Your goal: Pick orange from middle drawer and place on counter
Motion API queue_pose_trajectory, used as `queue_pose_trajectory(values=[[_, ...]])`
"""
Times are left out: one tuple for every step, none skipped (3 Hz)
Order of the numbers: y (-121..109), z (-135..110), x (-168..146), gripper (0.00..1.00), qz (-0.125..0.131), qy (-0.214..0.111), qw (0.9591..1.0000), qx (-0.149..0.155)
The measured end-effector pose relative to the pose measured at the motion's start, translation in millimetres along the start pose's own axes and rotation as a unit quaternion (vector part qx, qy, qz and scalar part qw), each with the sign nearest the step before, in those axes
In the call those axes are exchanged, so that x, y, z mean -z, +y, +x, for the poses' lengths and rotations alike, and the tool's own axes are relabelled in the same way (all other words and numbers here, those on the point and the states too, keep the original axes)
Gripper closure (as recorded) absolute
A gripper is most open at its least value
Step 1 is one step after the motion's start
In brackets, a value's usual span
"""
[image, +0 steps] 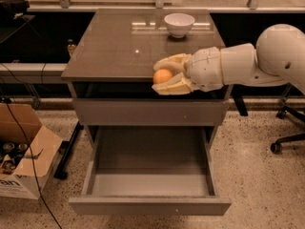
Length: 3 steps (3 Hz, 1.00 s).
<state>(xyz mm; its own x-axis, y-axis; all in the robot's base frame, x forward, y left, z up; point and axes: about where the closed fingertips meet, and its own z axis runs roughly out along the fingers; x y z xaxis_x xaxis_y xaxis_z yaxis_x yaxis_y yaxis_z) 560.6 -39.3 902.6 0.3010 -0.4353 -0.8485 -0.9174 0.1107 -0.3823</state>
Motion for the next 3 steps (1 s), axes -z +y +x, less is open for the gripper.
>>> queue_pose_trajectory(values=[[3,6,-3,1.0,0.0,-0.003,1.0,-0.005],[2,15,-6,1.0,0.012,0.011,0.9998,-0.012],[-14,14,-10,1.0,0.028,0.025,0.9993,-0.002]])
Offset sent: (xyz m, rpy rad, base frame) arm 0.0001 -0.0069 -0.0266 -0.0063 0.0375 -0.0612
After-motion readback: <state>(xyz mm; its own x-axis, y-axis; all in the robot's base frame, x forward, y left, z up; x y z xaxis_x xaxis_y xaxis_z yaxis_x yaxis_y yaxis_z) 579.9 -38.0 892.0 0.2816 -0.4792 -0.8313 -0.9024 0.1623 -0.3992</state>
